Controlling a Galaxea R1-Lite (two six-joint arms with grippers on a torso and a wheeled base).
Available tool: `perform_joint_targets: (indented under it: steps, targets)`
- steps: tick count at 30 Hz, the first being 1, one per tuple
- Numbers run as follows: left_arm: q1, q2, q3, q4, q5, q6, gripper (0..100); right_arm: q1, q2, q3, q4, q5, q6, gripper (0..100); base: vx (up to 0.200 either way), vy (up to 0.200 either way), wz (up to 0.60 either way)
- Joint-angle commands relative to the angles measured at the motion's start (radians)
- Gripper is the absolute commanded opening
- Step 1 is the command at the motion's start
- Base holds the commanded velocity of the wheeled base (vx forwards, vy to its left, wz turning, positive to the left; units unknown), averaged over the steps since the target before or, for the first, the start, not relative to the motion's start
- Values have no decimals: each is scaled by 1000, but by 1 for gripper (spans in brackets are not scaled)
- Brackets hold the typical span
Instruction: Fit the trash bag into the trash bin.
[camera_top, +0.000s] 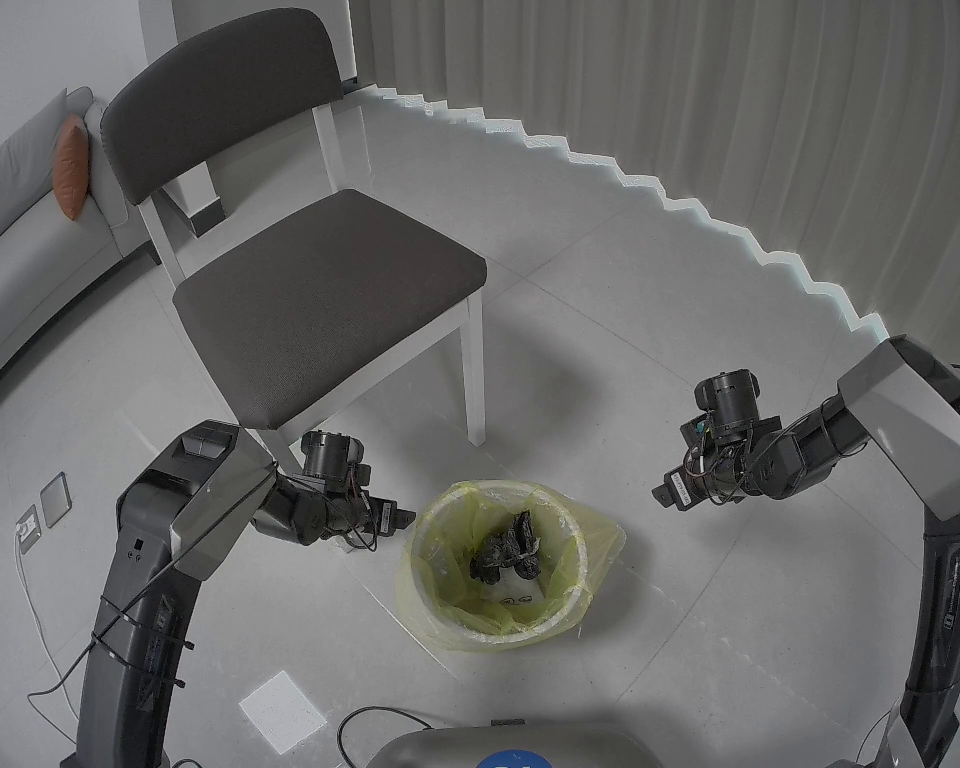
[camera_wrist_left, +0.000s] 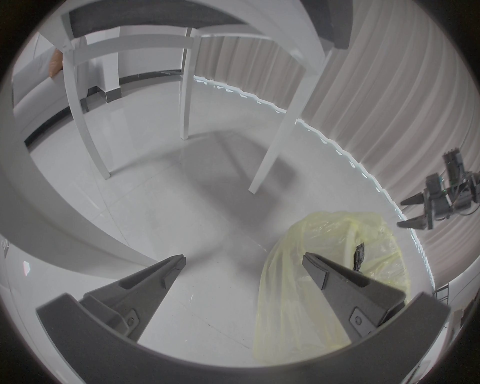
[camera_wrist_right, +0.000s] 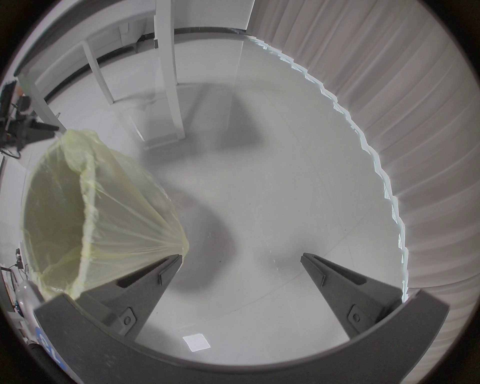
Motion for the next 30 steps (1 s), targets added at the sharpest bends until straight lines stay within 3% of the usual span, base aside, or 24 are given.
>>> perform_joint_targets:
  steps: [1,5,17,30]
  targets:
    - [6,17,-13,12,5,-74,100,15,24,0,-4,3,-1,100,0,0,0]
    - [6,-72,27,12,-38,-134,100,29,83,-29,-4,30,4,100,0,0,0]
    - [0,-284,200,-19,-63,-152,100,41,279,-193,17,109,2,100,0,0,0]
    - [-1,-355,315,-103,-54,-151,100,40,443,-532,221,152,0,100,0,0,0]
